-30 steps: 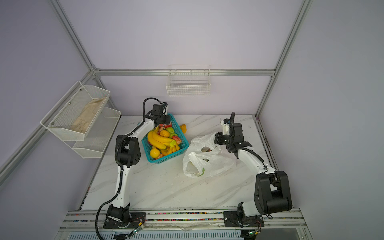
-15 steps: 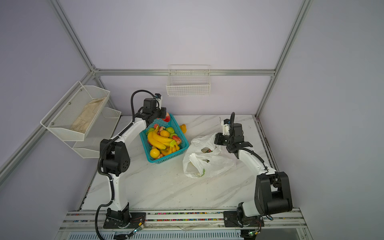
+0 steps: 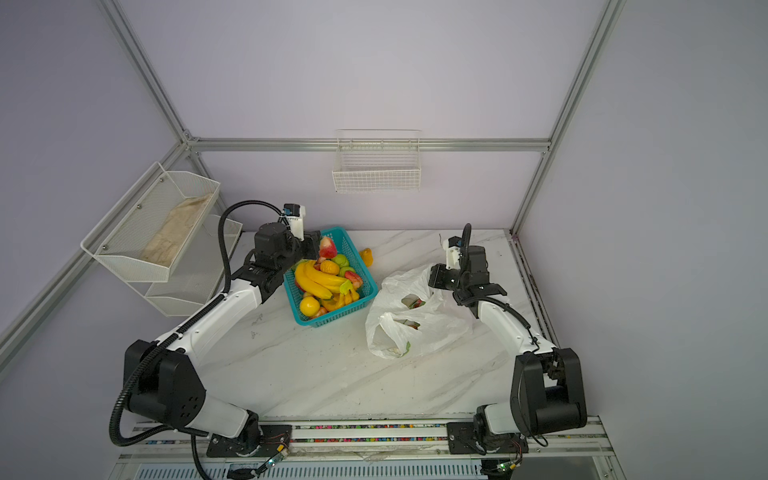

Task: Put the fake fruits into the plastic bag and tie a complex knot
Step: 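Close the left gripper on a peach with green leaves in the basket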

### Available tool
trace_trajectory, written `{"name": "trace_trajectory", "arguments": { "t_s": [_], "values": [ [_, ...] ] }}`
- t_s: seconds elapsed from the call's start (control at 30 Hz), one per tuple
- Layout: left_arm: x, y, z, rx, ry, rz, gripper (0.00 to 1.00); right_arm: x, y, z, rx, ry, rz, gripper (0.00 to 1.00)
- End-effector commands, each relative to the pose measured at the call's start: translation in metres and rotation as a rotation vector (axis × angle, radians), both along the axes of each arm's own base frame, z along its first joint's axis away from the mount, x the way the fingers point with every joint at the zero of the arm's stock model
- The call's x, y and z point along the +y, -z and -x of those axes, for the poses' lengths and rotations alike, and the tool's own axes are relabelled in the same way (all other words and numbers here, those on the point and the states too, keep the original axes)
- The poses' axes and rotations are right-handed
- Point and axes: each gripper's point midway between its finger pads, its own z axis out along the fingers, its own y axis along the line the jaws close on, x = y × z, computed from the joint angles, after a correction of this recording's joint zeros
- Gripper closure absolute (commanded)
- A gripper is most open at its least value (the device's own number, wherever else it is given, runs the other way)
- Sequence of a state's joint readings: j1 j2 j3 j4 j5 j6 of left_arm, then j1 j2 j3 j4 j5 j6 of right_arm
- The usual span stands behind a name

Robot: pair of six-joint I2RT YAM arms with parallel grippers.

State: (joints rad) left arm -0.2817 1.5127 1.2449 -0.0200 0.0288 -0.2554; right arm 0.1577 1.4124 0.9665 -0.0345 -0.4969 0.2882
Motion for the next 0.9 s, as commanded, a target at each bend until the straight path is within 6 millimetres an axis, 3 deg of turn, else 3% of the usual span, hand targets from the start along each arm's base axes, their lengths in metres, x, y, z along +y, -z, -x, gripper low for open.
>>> {"name": "trace_trajectory", "arguments": {
  "t_s": [0.0, 0.33, 0.47, 0.67, 0.87],
  "values": [
    [0.012, 0.015, -0.015, -0.003, -0.062, 0.007, 1.0, 0.002, -0.013, 0.001, -0.039, -0.008, -0.024, 1.0],
    [0.046, 0.05, -0.086, 0.088, -0.164, 0.059, 1.0, 0.005, -0.001, 0.001, -0.016, -0.028, -0.02, 1.0],
    [0.054, 0.061, -0.106, 0.11, -0.172, 0.103, 1.0, 0.004, 0.0, 0.002, -0.02, -0.028, -0.014, 1.0],
    [0.062, 0.081, -0.121, 0.156, -0.173, 0.135, 0.92, 0.002, 0.009, 0.001, -0.001, -0.023, -0.001, 1.0],
    [0.067, 0.089, -0.118, 0.178, -0.171, 0.136, 0.88, 0.001, 0.012, 0.0, 0.001, -0.018, 0.008, 1.0]
  ]
}}
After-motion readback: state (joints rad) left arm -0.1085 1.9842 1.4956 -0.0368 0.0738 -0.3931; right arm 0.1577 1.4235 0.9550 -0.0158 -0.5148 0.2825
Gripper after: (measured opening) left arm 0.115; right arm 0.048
